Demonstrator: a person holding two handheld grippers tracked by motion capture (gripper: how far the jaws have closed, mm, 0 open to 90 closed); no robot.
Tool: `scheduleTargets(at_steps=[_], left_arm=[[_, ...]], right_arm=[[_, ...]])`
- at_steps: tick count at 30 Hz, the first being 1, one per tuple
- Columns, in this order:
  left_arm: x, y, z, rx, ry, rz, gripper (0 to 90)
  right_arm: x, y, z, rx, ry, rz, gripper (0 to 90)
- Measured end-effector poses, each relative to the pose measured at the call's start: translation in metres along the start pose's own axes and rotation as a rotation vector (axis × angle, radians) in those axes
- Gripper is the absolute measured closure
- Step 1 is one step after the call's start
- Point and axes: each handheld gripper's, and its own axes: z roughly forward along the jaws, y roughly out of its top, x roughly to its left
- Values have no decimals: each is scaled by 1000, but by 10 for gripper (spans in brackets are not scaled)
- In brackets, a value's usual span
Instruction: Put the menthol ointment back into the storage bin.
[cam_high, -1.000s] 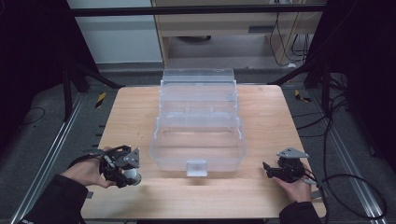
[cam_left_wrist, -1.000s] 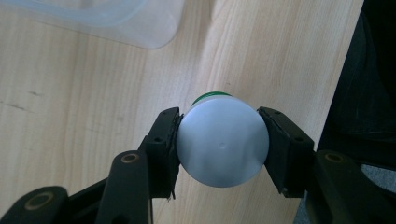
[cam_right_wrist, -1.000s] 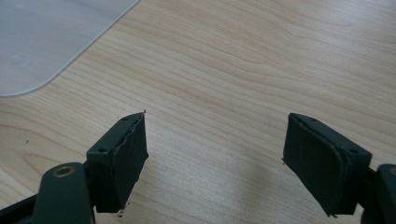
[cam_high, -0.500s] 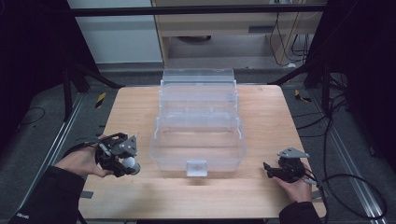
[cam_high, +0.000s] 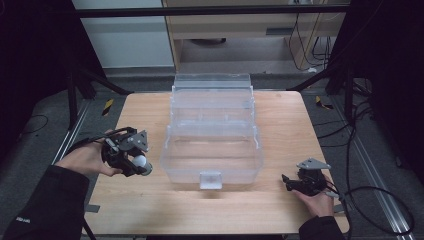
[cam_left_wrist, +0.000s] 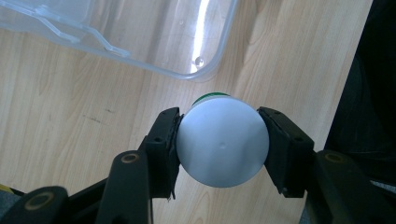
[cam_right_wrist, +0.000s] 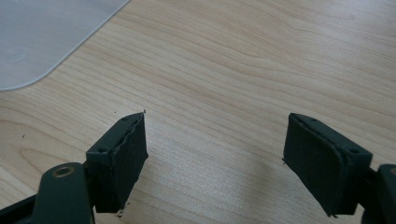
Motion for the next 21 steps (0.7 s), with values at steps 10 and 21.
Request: scheduleTargets(at_steps=[10,21], left_arm=[[13,14,1,10,-13,-5,502],[23,32,8,6,-31,4,502]], right_arm=[[0,0,1,4,6,-3,216],[0,-1,2,6,6,-8,217]])
